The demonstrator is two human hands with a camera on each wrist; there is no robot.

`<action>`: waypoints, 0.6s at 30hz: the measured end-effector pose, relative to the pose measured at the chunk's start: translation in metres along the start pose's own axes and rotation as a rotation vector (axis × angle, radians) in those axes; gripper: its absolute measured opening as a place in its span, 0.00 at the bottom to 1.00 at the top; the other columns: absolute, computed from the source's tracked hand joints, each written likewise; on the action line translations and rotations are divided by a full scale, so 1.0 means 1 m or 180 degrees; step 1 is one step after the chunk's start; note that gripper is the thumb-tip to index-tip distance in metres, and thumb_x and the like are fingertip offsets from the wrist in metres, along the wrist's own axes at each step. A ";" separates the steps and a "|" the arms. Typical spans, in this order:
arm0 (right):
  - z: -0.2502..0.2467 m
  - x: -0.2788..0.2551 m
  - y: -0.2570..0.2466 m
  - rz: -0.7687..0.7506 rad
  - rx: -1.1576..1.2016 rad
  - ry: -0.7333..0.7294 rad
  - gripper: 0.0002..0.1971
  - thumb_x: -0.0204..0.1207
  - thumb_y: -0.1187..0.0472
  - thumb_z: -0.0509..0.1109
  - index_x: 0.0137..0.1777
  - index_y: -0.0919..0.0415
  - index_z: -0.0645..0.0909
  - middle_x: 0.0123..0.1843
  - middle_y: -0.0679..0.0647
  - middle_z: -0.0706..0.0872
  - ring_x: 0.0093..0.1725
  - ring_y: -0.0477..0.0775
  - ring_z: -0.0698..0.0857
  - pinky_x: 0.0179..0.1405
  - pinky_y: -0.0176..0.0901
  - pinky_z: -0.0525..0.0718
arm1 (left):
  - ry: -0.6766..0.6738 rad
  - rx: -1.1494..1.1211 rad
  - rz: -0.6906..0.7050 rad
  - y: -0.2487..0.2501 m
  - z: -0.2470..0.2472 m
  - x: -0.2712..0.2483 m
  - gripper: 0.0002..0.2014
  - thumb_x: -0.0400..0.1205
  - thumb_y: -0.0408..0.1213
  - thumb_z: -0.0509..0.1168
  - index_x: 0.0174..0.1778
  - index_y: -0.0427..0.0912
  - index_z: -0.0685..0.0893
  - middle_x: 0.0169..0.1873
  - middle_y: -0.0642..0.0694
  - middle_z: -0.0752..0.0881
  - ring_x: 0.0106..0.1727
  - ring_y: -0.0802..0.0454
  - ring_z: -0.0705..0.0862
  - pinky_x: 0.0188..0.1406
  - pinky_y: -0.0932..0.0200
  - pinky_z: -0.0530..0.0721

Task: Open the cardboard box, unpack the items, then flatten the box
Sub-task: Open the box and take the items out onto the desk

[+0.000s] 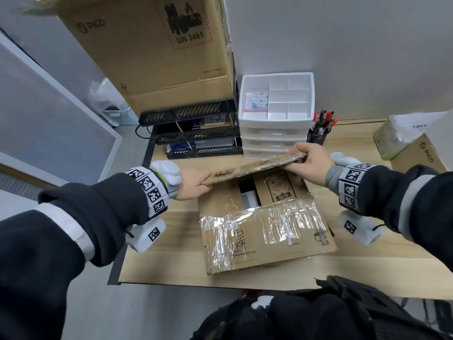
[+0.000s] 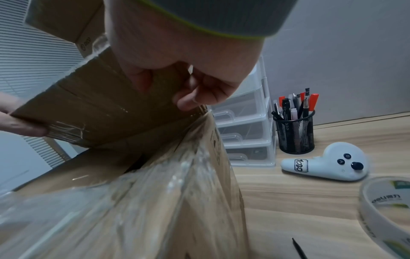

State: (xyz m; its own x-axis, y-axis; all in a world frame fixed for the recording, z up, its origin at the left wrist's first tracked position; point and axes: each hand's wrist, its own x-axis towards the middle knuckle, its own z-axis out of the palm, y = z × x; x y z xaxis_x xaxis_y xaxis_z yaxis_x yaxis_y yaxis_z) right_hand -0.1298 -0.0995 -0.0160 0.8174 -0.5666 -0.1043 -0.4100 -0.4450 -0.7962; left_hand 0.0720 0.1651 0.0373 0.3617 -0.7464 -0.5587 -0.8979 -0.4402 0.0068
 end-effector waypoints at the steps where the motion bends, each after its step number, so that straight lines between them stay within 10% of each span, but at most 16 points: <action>1: -0.002 0.001 -0.001 0.0037 -0.0010 0.0012 0.11 0.66 0.51 0.81 0.43 0.55 0.85 0.32 0.58 0.85 0.32 0.53 0.81 0.39 0.49 0.85 | -0.0016 0.0016 0.0041 -0.001 -0.005 0.000 0.20 0.90 0.47 0.54 0.71 0.37 0.75 0.60 0.38 0.85 0.58 0.39 0.83 0.59 0.51 0.79; 6: -0.011 0.007 -0.005 0.0112 -0.0051 0.0004 0.11 0.70 0.54 0.80 0.43 0.62 0.86 0.28 0.49 0.75 0.28 0.49 0.73 0.34 0.42 0.73 | 0.0032 -0.0310 0.0299 -0.002 -0.032 -0.005 0.19 0.91 0.46 0.53 0.76 0.46 0.76 0.63 0.48 0.84 0.57 0.50 0.80 0.58 0.64 0.72; 11: -0.015 0.008 -0.004 0.0156 -0.0093 -0.0045 0.23 0.69 0.48 0.81 0.30 0.58 0.70 0.25 0.50 0.70 0.26 0.51 0.68 0.31 0.43 0.70 | -0.0258 -0.0561 -0.0074 -0.009 -0.043 0.000 0.21 0.90 0.51 0.55 0.58 0.35 0.82 0.54 0.39 0.88 0.56 0.39 0.85 0.61 0.51 0.80; 15: -0.006 0.015 0.003 0.0046 0.0099 -0.0146 0.28 0.68 0.36 0.76 0.40 0.65 0.81 0.28 0.48 0.69 0.29 0.50 0.69 0.35 0.45 0.72 | -0.0418 -0.0392 -0.0480 -0.015 -0.045 0.002 0.30 0.88 0.60 0.54 0.75 0.38 0.76 0.72 0.43 0.78 0.71 0.43 0.77 0.71 0.53 0.72; 18: 0.004 0.025 0.001 0.0071 -0.0077 -0.0190 0.22 0.76 0.38 0.72 0.44 0.59 0.82 0.31 0.50 0.73 0.32 0.52 0.74 0.38 0.46 0.75 | -0.0313 -0.0565 -0.0614 -0.027 -0.047 0.008 0.27 0.85 0.62 0.56 0.56 0.39 0.81 0.55 0.41 0.81 0.54 0.46 0.80 0.54 0.55 0.74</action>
State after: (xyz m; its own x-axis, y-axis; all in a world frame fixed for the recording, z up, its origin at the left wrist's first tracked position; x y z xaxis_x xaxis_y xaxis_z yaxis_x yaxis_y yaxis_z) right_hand -0.1086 -0.1117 -0.0218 0.8304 -0.5344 -0.1578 -0.4375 -0.4498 -0.7786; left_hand 0.1113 0.1471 0.0716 0.4877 -0.5921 -0.6416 -0.7538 -0.6563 0.0328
